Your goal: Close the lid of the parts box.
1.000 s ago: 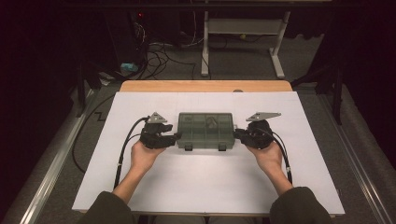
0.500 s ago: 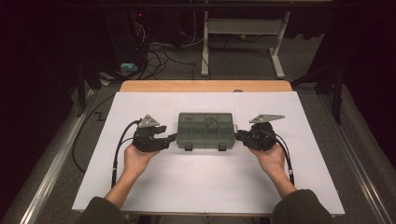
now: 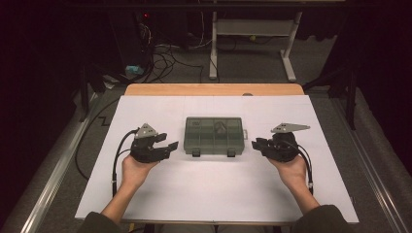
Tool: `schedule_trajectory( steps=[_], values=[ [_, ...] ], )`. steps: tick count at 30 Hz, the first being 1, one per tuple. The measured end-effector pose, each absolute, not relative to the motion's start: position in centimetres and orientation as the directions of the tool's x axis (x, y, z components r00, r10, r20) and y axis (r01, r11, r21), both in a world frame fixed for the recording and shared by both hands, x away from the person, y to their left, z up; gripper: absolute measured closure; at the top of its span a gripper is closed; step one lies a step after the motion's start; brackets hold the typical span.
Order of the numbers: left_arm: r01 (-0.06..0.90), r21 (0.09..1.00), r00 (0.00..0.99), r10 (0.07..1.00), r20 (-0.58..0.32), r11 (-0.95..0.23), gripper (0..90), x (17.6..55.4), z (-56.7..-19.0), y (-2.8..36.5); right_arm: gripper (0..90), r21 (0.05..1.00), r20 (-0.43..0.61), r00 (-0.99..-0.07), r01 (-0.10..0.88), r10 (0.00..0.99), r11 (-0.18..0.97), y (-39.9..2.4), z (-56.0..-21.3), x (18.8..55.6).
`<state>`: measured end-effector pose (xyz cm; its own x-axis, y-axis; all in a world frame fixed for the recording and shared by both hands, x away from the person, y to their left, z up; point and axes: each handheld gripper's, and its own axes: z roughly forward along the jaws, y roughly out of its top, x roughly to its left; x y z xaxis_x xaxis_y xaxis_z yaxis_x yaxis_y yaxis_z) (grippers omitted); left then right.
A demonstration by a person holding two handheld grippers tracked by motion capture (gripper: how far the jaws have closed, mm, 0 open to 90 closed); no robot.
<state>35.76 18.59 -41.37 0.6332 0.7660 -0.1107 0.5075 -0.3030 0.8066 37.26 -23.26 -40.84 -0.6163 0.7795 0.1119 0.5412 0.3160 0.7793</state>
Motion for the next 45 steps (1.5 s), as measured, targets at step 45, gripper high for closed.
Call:
schedule_trajectory(
  steps=[45],
  values=[
    [0.493, 0.840, 0.581, 0.804, -0.124, -0.227, 38.4, 31.3, -42.7, 23.4, 51.7, 0.848, 0.109, -0.590, 0.474, 0.800, 0.235, -27.7, -42.1, 33.0]
  ],
)
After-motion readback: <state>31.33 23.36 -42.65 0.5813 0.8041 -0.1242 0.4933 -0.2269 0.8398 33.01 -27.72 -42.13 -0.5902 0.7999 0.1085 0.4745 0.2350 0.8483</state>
